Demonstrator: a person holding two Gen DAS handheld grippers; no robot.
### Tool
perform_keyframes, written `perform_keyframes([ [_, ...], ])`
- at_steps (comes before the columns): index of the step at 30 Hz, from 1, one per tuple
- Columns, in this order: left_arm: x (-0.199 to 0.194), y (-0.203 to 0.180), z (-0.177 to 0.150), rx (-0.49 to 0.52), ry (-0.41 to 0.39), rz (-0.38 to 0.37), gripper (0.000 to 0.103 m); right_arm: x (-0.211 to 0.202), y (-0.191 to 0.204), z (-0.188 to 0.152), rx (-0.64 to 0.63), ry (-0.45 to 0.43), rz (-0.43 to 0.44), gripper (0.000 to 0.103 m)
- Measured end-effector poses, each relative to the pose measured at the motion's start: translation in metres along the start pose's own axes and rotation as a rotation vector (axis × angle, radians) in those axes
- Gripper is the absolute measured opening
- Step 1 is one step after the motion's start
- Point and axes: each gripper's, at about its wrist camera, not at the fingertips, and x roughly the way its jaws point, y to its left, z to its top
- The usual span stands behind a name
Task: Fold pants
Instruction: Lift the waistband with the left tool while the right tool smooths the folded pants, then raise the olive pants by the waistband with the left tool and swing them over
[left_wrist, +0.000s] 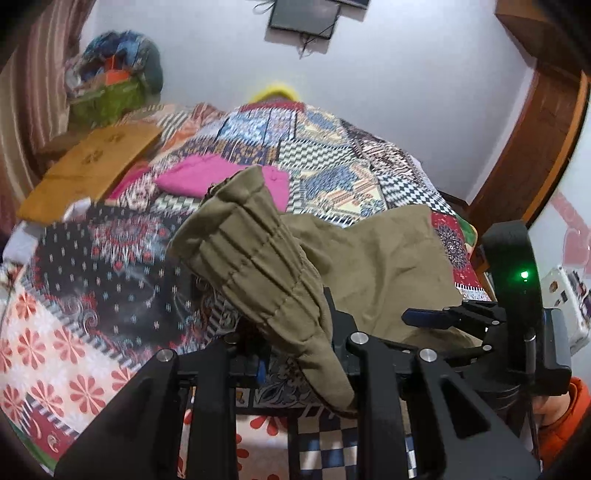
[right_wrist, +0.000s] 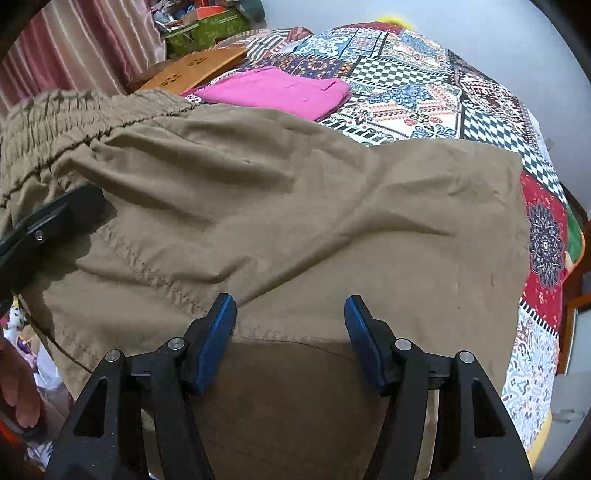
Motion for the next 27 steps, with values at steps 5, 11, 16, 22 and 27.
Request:
perform_keyframes([
  [5, -0.013, -0.021, 0.013, 0.099, -0.066, 0.010, 0.023, -0.030, -0.014, -0.007, 0.058, -0.051, 0.008, 0.058],
  [11, -0.023, -0.046, 0.025, 0.180, -0.117, -0.002, 0.022, -0.068, -0.043, -0.029, 0.134, -0.126, -0.017, 0.059],
  [16, -0.027, -0.068, 0.030, 0.212, -0.133, -0.033, 0.022, -0.041, -0.046, -0.048, 0.141, -0.032, -0.012, 0.059],
  [22, -0.028, -0.100, 0.032, 0.258, -0.137, -0.084, 0.022, -0.030, -0.048, -0.053, 0.170, -0.027, 0.039, 0.060],
  [27, -0.025, -0.121, 0.035, 0.281, -0.122, -0.138, 0.021, -0.037, -0.052, -0.057, 0.181, -0.045, 0.051, 0.059],
])
